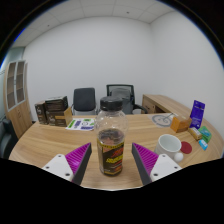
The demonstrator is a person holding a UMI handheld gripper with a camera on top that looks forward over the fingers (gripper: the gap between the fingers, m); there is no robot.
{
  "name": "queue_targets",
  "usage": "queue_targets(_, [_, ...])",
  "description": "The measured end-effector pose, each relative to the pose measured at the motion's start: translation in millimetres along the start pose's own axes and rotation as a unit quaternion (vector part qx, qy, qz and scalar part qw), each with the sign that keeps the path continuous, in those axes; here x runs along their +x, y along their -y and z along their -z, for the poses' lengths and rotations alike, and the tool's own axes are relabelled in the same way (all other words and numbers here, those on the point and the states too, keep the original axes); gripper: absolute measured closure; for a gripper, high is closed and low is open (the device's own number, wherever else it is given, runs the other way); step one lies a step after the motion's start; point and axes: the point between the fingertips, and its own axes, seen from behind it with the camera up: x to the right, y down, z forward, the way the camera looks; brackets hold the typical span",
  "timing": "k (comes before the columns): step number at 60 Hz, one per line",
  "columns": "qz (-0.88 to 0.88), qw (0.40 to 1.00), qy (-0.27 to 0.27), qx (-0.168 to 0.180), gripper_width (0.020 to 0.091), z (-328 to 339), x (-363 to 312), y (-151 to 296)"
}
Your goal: Pour water
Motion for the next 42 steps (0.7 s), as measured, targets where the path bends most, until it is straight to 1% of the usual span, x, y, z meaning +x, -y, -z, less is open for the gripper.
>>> queue_targets(2, [-0.004, 1.0, 0.001, 0.004, 0.0296, -11.4, -1.5, 0.6])
queue_targets(4, [-0.004, 1.0, 0.004, 0.009, 0.0337, -20.3, -1.7, -0.2])
queue_targets(8, [0.002, 1.0, 0.004, 0.013, 0.0466, -34.0, -0.7, -2.3])
queue_targets(10, [0.004, 1.0, 0.004, 0.02, 0.055, -37.7, -0.8, -0.8])
queue_targets(13, [0.005, 0.999, 0.005, 0.033, 0.0566, -40.1, -0.9, 1.4])
queue_targets(18, [0.01, 0.999, 0.013, 0.045, 0.0618, -40.6, -4.1, 3.7])
queue_targets(19, [0.012, 0.999, 0.014, 0.048, 0.0647, -40.2, -4.3, 4.4])
queue_targets(21, [0.016, 0.998, 0.018, 0.05, 0.0682, -39.5, -5.1, 5.2])
queue_targets(23, [0.017, 0.998, 0.021, 0.052, 0.0683, -39.9, -6.2, 4.6])
queue_targets(24, [0.019, 0.998, 0.023, 0.052, 0.0711, -40.0, -6.4, 4.7])
queue_targets(33, [0.016, 0.998, 0.044, 0.045, 0.0713, -33.4, -10.3, 8.1])
queue_targets(37, [-0.018, 0.996, 0.063, 0.058, 0.0712, -23.3, -15.0, 25.0])
queue_targets(42, [-0.118, 0.985, 0.108, 0.064, 0.0714, -9.3, -19.8, 53.8])
